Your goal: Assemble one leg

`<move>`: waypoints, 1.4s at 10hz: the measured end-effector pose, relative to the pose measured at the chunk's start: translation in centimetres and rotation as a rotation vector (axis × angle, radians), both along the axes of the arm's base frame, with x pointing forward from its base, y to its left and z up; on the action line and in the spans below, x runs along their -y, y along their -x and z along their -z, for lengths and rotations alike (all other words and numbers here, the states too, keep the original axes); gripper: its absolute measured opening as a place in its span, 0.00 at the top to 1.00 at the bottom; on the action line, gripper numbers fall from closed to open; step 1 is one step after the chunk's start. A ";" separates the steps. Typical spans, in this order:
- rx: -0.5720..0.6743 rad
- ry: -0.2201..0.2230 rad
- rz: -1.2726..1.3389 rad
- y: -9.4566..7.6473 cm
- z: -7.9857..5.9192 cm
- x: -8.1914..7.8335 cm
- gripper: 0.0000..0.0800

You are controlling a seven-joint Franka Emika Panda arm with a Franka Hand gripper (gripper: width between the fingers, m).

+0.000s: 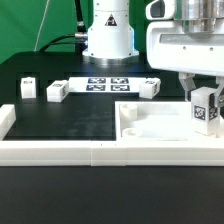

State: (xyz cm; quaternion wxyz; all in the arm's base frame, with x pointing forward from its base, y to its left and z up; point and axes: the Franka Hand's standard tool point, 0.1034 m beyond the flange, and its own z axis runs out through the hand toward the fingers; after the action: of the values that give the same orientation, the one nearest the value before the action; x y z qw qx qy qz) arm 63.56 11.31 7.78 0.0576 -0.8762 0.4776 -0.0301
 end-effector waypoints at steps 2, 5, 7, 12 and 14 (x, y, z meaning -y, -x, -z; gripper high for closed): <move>-0.001 -0.003 0.005 0.0 0.0 0.0 0.52; -0.009 0.013 -0.159 0.0 -0.2 -0.3 0.22; 0.007 0.044 -0.460 -0.3 -0.6 -0.3 0.20; 0.015 0.134 -1.077 -0.4 -0.1 -0.6 0.19; 0.021 0.153 -1.224 -0.4 -0.1 -0.4 0.19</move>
Offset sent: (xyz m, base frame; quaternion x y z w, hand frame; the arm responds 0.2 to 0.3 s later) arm 0.0028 -0.0021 0.0040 -0.0148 0.0058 -0.0639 0.9978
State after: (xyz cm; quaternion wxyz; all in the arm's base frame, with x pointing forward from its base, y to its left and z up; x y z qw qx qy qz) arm 63.95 11.74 7.89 0.0062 -0.9926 -0.1161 -0.0342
